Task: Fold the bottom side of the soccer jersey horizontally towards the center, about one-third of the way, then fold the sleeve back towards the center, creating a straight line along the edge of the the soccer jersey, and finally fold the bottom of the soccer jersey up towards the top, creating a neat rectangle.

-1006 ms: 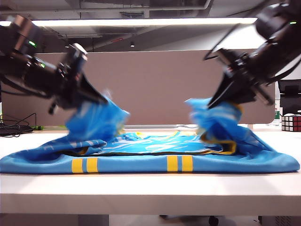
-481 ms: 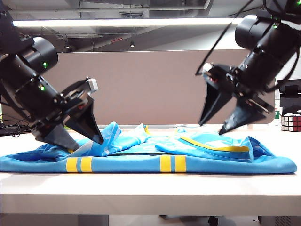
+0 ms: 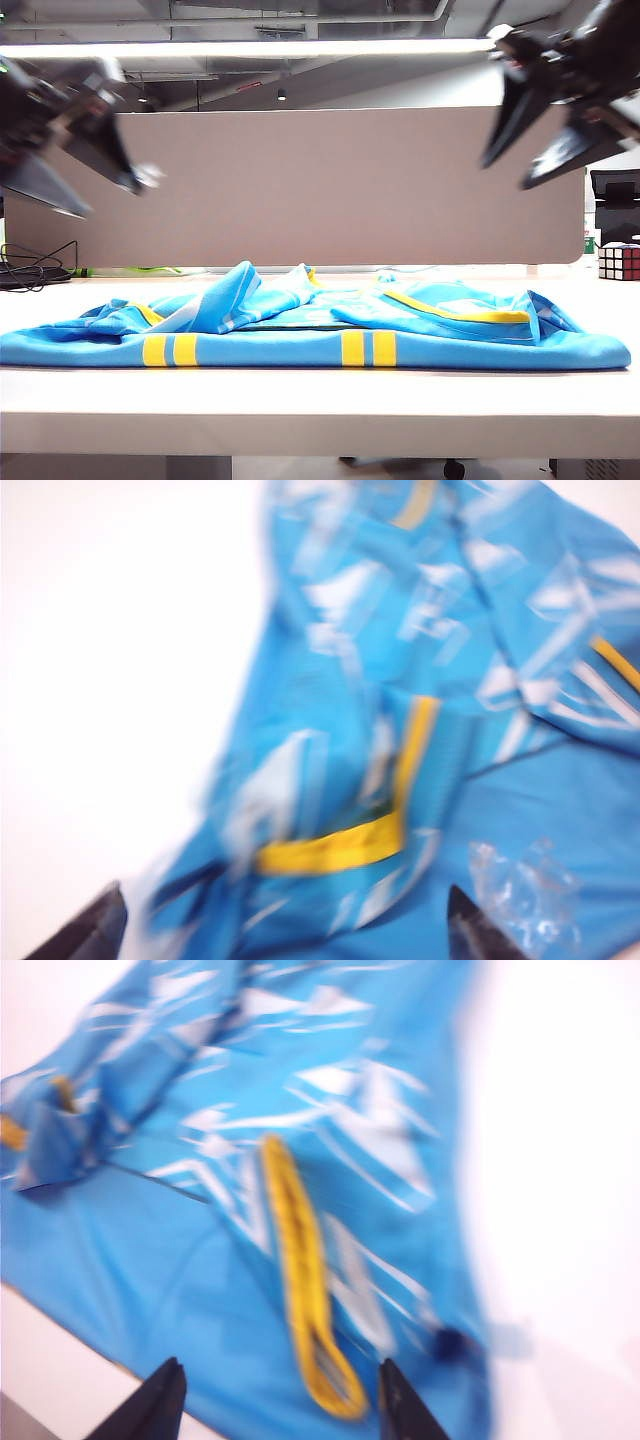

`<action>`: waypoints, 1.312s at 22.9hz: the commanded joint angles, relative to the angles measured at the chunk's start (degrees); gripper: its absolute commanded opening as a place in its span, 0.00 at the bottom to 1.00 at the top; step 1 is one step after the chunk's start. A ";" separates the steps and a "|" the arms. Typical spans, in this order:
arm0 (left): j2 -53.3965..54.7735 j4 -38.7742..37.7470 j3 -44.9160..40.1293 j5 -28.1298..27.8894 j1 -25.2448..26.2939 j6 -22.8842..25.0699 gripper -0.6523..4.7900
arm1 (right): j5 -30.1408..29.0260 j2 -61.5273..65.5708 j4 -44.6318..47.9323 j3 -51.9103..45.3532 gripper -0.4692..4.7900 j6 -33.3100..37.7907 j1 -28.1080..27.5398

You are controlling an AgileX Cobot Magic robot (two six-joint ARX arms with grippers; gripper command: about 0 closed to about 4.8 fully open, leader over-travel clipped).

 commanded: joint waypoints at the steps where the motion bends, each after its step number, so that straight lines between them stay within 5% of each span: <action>1: -0.31 -8.37 -0.09 0.76 4.66 -3.65 0.86 | -0.28 -1.84 -4.83 -0.68 0.59 0.07 -2.67; 6: 0.46 -15.28 -1.01 0.79 9.05 -3.89 0.86 | -3.89 -2.12 -5.79 -4.74 0.60 1.22 -6.21; 7: 0.87 -15.43 -1.70 0.76 9.60 -3.93 0.86 | -4.85 -1.97 -4.72 -7.34 0.66 1.79 -6.84; 15: 6.51 -16.15 -2.03 1.90 9.60 -4.09 0.86 | -6.69 -1.66 3.98 -19.80 0.69 5.68 -7.23; 30: 9.35 -14.88 -6.60 4.46 7.87 -3.69 0.86 | -7.19 4.59 11.54 -24.37 0.69 6.91 -7.21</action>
